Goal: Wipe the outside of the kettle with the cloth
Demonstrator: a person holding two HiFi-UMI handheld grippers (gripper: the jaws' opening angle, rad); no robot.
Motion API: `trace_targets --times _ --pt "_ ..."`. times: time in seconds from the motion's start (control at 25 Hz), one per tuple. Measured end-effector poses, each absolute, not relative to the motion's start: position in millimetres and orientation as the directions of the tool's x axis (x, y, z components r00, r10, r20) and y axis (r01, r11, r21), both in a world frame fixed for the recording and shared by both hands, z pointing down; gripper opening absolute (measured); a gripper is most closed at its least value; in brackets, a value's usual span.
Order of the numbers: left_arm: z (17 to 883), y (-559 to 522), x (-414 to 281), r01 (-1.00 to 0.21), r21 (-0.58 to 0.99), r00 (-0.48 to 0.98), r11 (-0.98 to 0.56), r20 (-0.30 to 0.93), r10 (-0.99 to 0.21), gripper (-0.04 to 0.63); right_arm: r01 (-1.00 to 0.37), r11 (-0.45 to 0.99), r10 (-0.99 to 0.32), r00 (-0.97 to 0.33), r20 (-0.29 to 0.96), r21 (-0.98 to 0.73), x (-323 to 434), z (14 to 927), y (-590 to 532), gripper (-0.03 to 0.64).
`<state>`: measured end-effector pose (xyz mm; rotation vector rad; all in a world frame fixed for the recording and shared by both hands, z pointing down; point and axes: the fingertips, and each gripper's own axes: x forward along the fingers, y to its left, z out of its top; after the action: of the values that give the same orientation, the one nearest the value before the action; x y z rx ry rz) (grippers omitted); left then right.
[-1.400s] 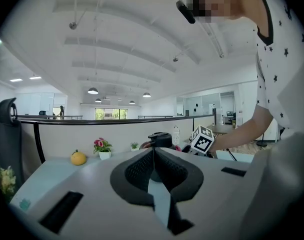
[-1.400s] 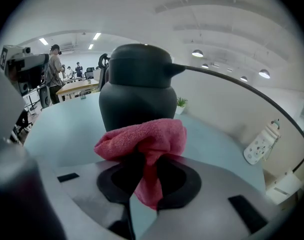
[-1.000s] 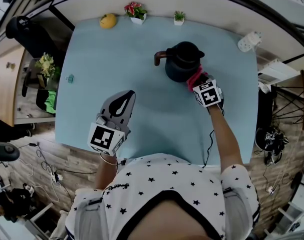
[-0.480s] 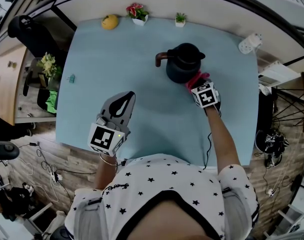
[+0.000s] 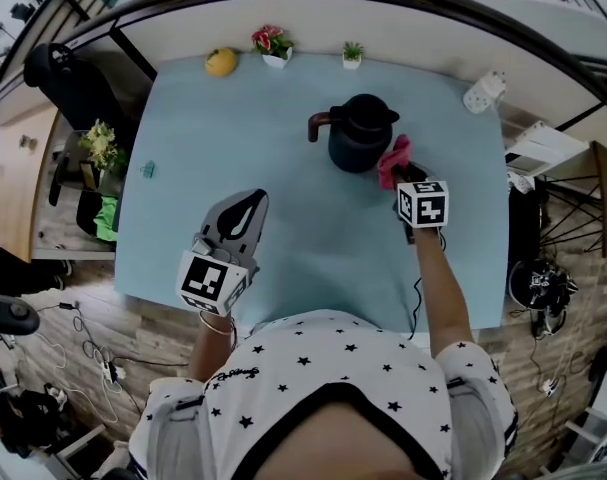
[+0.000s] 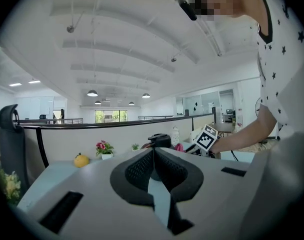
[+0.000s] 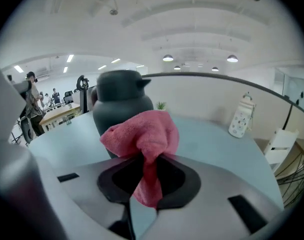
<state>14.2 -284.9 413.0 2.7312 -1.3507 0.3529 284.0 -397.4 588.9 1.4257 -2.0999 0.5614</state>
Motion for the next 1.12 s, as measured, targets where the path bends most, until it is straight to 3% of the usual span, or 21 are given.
trace_targets --times 0.4,1.12 --pt "395.5 -270.5 16.7 -0.770 -0.054 0.617 -0.636 0.187 -0.764 0.031 -0.911 0.413 -0.819 -0.374 0.435 -0.006 245.1 481.5 -396.3 0.074" --pt "395.1 -268.9 1.8 -0.778 -0.044 0.611 -0.627 0.178 -0.771 0.031 -0.916 0.401 -0.819 -0.346 0.458 0.025 220.8 503.3 -403.6 0.074"
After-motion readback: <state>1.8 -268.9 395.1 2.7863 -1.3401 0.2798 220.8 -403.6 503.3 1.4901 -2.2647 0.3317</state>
